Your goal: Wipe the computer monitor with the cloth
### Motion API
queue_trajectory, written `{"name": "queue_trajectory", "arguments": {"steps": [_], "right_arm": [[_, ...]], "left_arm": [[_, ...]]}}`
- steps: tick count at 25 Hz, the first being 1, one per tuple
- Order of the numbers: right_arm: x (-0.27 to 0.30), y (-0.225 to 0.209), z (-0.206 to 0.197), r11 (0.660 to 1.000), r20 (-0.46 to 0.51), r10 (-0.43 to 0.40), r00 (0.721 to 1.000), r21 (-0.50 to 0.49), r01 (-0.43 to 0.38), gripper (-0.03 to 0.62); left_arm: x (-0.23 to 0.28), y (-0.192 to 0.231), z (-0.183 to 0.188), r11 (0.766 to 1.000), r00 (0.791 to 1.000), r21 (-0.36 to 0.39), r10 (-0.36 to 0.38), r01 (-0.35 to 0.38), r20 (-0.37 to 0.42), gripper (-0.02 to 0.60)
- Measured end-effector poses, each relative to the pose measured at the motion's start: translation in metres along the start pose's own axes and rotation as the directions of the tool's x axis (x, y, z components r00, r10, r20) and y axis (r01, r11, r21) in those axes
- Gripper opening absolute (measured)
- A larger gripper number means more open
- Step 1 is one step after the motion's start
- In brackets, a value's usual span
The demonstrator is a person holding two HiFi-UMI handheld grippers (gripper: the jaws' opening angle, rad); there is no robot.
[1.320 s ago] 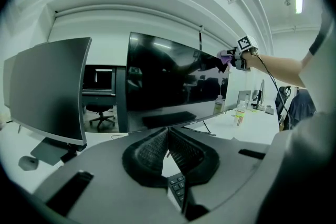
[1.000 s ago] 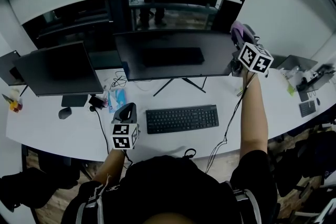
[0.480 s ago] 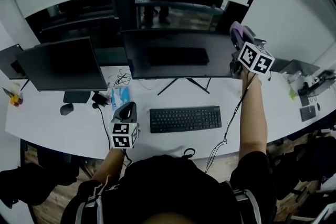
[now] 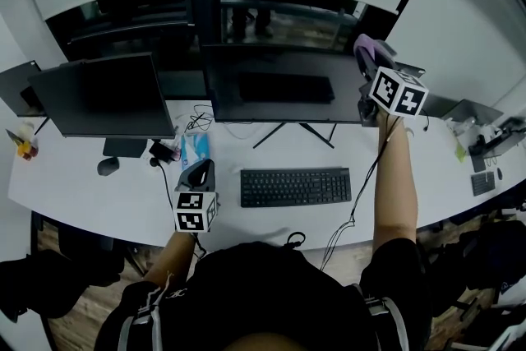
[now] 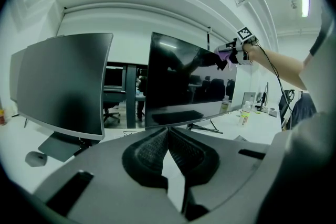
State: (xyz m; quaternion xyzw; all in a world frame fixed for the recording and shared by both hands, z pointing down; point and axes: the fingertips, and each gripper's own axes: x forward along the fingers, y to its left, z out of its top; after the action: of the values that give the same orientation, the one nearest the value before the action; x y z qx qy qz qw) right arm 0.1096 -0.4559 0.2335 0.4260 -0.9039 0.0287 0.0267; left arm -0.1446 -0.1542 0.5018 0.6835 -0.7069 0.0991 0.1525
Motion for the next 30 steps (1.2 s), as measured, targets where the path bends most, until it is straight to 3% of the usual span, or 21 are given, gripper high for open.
{"name": "queue_trajectory", "arguments": {"steps": [22,30], "right_arm": [[0.037,0.129,-0.005,0.99,-0.014,0.144,0.99,0.004,-0.144,0.084],[0.053,0.175,-0.003,0.988,-0.048,0.156,0.987,0.008,-0.156,0.084]], "left_arm": [[-0.039,0.07,-0.007,0.998,0.998,-0.029,0.062,-0.062,0.016,0.014],[-0.052,0.096,-0.011,0.996,0.997,-0.038,0.078,-0.077,0.015,0.014]]}}
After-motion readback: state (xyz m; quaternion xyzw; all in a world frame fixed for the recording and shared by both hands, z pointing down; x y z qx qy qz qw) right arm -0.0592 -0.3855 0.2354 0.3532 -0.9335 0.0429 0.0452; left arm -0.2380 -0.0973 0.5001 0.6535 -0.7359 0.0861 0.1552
